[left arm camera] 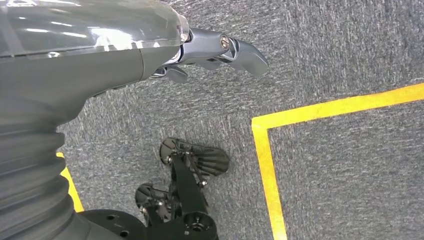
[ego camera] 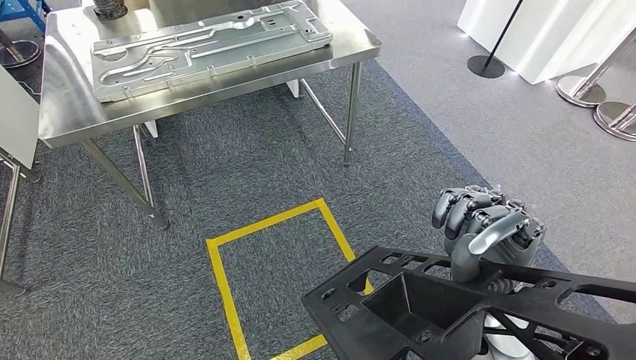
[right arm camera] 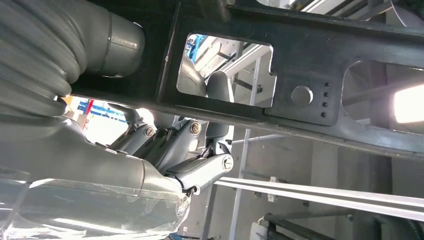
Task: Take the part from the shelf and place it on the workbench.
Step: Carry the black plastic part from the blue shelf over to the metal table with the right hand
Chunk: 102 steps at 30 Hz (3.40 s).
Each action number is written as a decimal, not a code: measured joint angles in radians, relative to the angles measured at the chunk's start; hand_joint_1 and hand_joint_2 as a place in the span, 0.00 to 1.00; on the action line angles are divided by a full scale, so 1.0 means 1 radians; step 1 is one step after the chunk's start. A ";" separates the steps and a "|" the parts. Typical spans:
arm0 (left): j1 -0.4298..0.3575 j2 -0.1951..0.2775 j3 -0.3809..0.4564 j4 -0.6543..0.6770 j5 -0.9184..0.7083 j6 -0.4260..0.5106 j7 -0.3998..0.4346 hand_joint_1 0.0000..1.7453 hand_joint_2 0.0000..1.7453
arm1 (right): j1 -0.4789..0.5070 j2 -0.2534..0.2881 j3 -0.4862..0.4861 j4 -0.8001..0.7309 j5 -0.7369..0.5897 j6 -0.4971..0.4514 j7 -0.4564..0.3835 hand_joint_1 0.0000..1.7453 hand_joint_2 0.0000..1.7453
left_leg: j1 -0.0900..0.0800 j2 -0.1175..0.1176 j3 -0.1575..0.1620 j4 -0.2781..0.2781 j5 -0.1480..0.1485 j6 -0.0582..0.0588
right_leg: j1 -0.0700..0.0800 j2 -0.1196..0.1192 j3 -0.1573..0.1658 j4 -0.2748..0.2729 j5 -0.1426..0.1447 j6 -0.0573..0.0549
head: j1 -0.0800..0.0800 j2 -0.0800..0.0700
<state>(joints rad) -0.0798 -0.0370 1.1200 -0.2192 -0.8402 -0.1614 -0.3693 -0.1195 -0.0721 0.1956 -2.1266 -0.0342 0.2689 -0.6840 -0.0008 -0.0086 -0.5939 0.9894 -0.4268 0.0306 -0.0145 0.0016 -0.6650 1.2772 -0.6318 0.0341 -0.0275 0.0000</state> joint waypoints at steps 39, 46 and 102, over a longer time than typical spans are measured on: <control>-0.006 0.000 0.000 0.000 -0.015 -0.007 -0.009 0.00 1.00 | 0.016 0.010 -0.010 -0.006 0.010 0.001 0.000 0.98 1.00 | -0.007 0.000 0.051 0.009 -0.063 -0.033 | 0.003 0.001 0.088 -0.264 0.156 -0.032 | 0.000 0.000; -0.001 -0.001 -0.001 0.000 -0.019 -0.006 -0.011 0.00 1.00 | 0.017 0.016 -0.015 -0.006 0.000 0.016 0.000 0.98 1.00 | 0.005 0.003 -0.117 0.314 -0.165 -0.060 | 0.001 -0.001 0.124 -0.270 0.130 -0.049 | 0.000 0.000; -0.004 0.001 -0.001 -0.001 -0.051 -0.006 -0.026 0.00 1.00 | 0.051 0.043 -0.097 -0.045 -0.021 0.053 0.000 0.98 1.00 | -0.005 0.002 0.111 0.038 -0.116 -0.041 | 0.006 0.002 0.071 -0.266 0.184 -0.045 | 0.001 0.000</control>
<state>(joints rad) -0.0840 -0.0356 1.1186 -0.2200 -0.8907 -0.1670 -0.3948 -0.0686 -0.0292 0.0990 -2.1718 -0.0549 0.3220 -0.6840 -0.0061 -0.0065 -0.4829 1.0277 -0.5423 -0.0109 -0.0087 0.0041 -0.5944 1.0107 -0.4479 -0.0114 -0.0266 0.0000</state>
